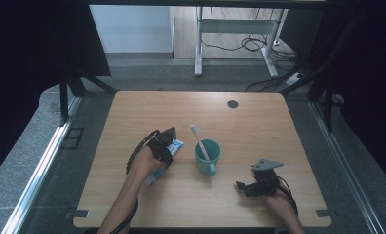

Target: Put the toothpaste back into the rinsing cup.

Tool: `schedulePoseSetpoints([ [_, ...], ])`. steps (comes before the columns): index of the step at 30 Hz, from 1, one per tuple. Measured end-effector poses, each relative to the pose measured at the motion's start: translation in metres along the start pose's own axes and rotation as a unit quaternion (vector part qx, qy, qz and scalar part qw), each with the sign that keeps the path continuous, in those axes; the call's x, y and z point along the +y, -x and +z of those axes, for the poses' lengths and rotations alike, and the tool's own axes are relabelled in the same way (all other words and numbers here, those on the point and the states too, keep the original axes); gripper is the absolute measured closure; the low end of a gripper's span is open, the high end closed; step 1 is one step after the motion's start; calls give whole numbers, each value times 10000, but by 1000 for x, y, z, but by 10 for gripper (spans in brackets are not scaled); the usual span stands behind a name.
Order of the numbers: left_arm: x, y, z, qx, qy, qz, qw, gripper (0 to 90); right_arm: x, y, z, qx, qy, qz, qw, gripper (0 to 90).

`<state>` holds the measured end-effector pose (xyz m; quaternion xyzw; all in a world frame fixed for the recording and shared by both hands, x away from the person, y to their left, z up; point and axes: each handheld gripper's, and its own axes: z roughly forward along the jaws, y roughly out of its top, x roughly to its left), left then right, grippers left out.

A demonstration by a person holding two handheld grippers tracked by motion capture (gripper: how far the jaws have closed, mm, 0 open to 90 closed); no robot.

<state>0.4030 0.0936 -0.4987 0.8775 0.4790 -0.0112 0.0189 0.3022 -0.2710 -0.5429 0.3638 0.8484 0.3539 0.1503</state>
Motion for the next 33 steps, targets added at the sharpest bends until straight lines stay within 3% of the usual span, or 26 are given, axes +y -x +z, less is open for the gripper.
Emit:
schedulePoseSetpoints([
  [9,1,1,-1,5,-50,20,10000,531,0,0,0,-1,-1,-4,10000,50],
  [15,-1,-1,-5,-46,-11,140,9999,642,0,0,0,-1,0,-1,10000,51],
  [33,-10,-12,-8,-441,285,140,9985,719,0,0,0,-1,-2,-4,10000,51],
])
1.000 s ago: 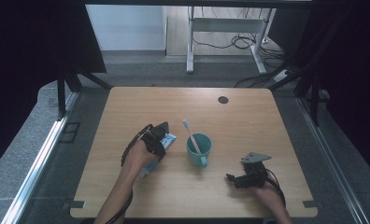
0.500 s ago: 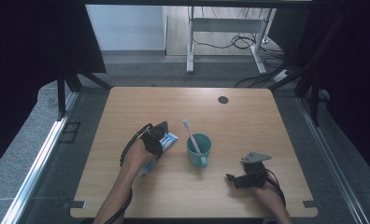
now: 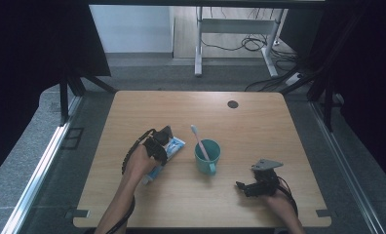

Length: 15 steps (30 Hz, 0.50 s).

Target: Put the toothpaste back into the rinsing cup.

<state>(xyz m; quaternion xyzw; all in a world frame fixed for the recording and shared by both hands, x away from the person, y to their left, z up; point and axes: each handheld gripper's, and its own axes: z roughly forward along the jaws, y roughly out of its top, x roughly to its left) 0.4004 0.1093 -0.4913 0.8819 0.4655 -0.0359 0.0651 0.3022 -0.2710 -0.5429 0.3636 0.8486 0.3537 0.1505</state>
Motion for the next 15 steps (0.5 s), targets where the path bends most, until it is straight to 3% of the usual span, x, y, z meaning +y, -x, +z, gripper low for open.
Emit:
schedulePoseSetpoints([
  [15,-1,2,-4,-69,177,158,9997,727,0,0,0,-1,1,2,10000,51],
])
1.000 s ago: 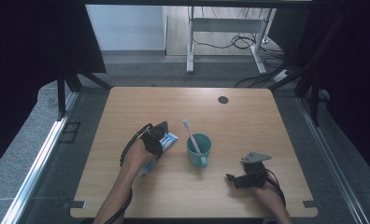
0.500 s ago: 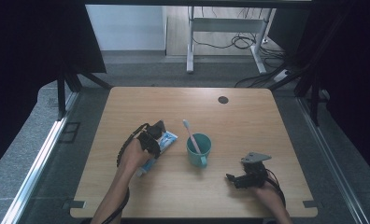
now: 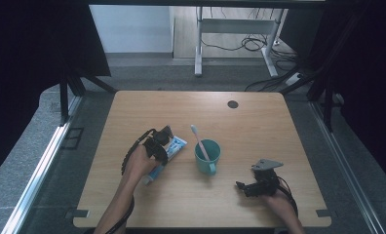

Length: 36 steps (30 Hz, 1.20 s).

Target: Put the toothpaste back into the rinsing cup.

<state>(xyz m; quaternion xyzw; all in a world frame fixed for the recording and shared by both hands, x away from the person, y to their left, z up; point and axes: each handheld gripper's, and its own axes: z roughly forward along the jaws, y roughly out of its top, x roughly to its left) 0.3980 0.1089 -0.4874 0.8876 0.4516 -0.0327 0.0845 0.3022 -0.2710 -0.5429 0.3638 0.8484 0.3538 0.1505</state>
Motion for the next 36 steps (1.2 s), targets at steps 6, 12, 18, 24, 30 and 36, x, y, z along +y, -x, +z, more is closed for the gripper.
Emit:
schedulePoseSetpoints([
  [6,-5,0,-8,-7,254,-14,9997,727,0,0,0,-1,0,0,10000,51],
  [12,-13,0,-16,-92,570,3,9983,727,0,0,0,-2,-1,0,10000,51],
  [18,-24,-3,-25,-134,933,66,9955,728,0,0,0,0,7,5,10000,51],
  [24,-31,-3,-33,-119,1185,103,9928,729,0,0,0,0,4,4,10000,51],
  [30,-39,-1,-44,-82,1509,312,9880,729,0,0,0,1,3,3,10000,51],
  [36,-48,1,-53,-123,1779,488,9828,729,0,0,0,3,0,4,10000,51],
])
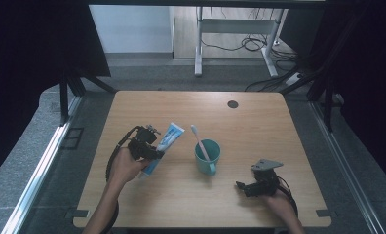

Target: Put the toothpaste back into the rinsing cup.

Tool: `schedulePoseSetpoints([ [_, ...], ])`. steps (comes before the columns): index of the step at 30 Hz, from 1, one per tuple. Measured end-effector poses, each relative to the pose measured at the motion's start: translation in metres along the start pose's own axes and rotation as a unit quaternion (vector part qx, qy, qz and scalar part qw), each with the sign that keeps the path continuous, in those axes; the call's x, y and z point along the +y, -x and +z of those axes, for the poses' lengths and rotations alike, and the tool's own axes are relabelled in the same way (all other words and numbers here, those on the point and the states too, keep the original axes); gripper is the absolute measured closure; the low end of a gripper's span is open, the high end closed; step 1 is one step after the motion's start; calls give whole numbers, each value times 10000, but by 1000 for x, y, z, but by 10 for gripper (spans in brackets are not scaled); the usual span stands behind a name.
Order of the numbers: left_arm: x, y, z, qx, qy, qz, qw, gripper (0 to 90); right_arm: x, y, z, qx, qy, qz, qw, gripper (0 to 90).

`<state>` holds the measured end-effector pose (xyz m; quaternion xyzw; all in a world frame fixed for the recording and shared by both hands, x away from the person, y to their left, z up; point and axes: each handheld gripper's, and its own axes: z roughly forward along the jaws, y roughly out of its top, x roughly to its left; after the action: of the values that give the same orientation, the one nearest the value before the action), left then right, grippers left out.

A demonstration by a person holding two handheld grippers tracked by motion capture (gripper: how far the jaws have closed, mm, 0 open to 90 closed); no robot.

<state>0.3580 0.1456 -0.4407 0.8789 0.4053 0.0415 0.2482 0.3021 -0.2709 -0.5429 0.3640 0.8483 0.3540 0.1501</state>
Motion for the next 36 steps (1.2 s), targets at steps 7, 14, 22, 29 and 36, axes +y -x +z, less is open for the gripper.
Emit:
schedulePoseSetpoints([
  [7,-7,1,-15,-12,373,91,9993,729,0,0,0,-2,3,-1,10000,51],
  [14,-12,5,-29,-75,736,251,9969,729,0,0,0,-1,5,-4,10000,51],
  [22,-15,10,-37,-81,999,365,9943,729,0,0,0,-4,5,-3,10000,51],
  [29,-16,15,-46,-164,1269,518,9904,730,0,0,0,-3,4,-2,10000,51],
  [36,-10,27,-55,-294,1555,669,9851,731,0,0,0,-3,-7,0,10000,51],
])
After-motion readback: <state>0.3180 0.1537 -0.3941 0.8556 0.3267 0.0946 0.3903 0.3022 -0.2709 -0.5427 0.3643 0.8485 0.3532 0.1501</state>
